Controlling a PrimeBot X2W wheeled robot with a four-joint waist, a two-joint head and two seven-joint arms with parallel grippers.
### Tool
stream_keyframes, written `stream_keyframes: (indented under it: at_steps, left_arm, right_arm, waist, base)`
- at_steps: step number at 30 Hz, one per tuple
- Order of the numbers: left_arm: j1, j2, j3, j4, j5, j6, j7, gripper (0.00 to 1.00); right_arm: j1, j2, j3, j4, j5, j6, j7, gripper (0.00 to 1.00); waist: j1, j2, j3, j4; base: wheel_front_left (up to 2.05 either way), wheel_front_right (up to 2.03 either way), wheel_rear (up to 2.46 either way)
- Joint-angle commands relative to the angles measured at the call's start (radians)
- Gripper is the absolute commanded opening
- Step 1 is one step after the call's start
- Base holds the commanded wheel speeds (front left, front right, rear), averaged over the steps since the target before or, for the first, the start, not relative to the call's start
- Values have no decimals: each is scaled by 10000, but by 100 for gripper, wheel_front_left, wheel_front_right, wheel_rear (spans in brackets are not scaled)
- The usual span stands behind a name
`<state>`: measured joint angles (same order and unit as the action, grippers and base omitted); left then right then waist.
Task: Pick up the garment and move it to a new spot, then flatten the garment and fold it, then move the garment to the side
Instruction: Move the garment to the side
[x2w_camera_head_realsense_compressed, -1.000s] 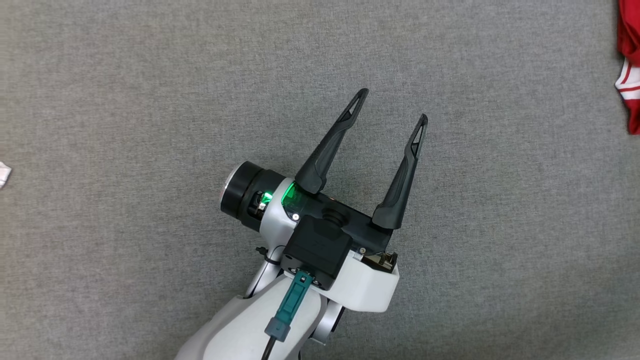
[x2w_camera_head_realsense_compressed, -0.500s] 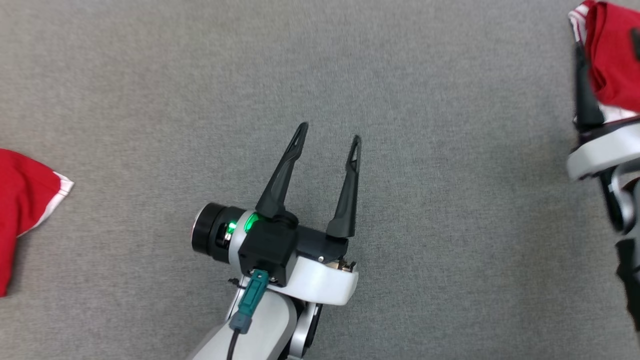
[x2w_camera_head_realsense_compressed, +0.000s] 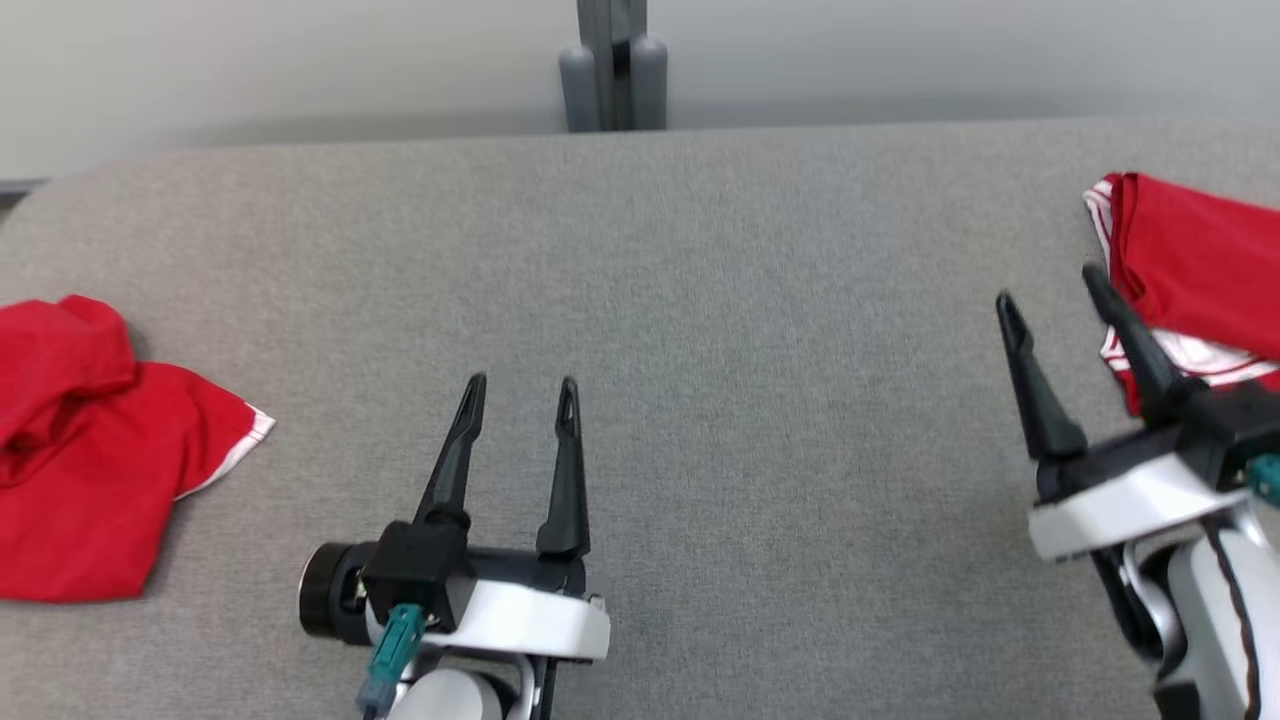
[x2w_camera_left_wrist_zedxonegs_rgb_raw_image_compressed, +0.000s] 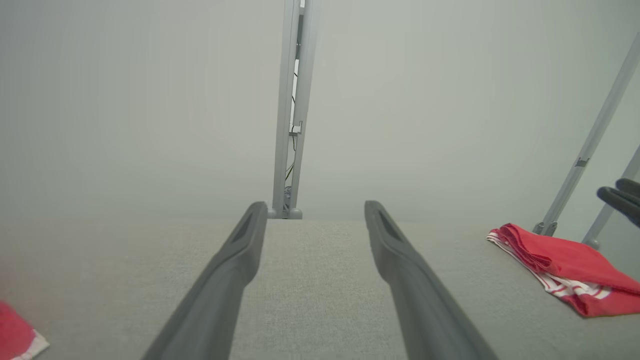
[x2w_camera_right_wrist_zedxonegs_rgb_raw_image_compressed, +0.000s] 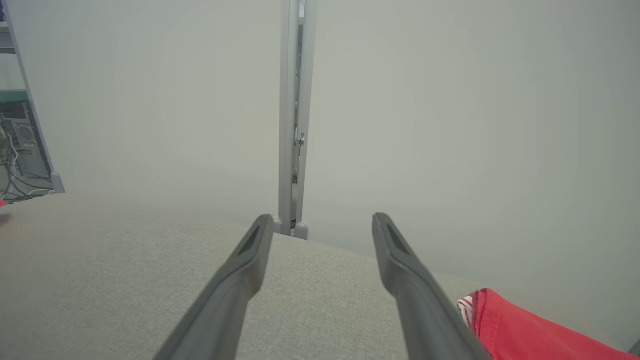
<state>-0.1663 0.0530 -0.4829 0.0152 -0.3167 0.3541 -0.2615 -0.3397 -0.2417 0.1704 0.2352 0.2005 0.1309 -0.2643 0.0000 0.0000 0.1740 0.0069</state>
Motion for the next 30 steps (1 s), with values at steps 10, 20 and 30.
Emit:
stream_keyframes:
  at_steps: [10, 20, 30]
  left_arm:
    - [1450, 8, 621, 340, 378, -613, -43, 100]
    - [2177, -2, 1415, 183, 820, -793, -45, 100]
    - [2410, -5, 1642, 87, 1239, -1035, -45, 100]
  right_arm:
    - [2613, 325, -458, -995, -112, -3, 1, 100]
    - [3533, 891, -738, -1397, -259, -3, -1, 100]
    - [3749, 1192, -889, -1412, -230, -3, -1, 100]
  waist:
    - [0, 0, -1417, 491]
    - [0, 0, -1839, 401]
    - [0, 0, -2016, 350]
  base:
    - [0, 0, 0]
    - [0, 0, 0]
    - [0, 0, 0]
